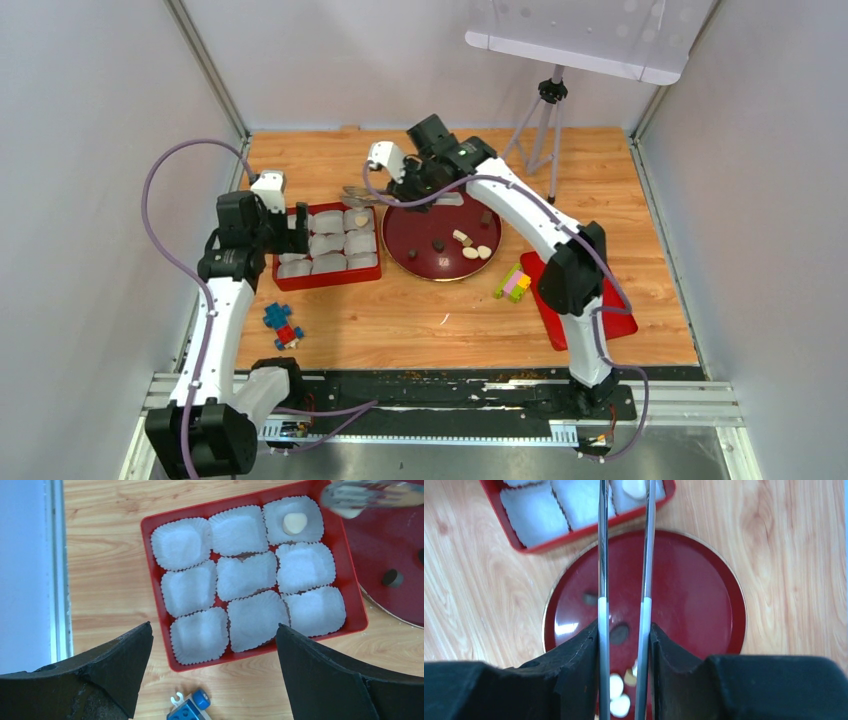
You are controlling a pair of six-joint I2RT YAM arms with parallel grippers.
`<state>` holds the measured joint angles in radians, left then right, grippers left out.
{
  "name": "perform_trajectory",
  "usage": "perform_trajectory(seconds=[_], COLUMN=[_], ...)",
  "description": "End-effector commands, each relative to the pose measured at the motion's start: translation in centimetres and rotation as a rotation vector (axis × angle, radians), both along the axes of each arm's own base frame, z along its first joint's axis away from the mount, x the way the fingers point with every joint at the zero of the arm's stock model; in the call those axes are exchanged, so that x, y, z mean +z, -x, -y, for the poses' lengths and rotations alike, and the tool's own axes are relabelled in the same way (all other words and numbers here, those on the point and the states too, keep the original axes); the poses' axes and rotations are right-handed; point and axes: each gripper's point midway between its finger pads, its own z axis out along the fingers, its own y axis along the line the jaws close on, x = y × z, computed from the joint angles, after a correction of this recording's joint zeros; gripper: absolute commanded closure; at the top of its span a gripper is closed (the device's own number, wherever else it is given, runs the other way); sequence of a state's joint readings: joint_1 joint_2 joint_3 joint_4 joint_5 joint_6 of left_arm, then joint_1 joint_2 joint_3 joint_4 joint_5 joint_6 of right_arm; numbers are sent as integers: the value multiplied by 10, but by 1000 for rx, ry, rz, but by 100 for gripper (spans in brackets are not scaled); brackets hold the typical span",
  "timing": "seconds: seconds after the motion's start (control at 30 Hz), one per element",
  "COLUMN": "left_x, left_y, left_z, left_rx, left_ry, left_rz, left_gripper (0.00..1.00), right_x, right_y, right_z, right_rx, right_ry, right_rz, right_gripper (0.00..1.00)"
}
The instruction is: Pack the chocolate
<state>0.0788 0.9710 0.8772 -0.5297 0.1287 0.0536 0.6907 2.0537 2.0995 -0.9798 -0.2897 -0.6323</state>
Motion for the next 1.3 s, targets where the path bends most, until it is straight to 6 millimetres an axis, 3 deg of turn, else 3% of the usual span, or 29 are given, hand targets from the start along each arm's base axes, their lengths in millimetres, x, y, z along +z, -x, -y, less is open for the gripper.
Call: perform_trajectory(seconds=[0.0,0.2,0.53,0.7,0.8,1.07,1.27], left_x=[34,41,37,36,35,32,35], left_y=[3,16,25,24,23,19,15], left_z=[-15,-23,-23,-22,-21,-18,-18], left_rx=[41,51,56,54,52,51,50], left_ry=[-56,-106,-83,-68,-61,-40,-33], left_rz=[68,69,50,50,52,51,67], left_gripper=[0,0,0,0,0,0,0], right_x=[8,-5,-30,-39,-41,-32,-1], right_y=[-10,-21,-23,-27,-26,-27,-22], right_z=[-49,-82,-111,-119,-122,-124,-112], right_rx=[40,39,61,60,60,50,49], right_ry=[-101,-129,-137,-136,-139,-153,-157], right_rz=[32,45,41,53,48,66,111], right_gripper=[90,90,87,75,72,66,71])
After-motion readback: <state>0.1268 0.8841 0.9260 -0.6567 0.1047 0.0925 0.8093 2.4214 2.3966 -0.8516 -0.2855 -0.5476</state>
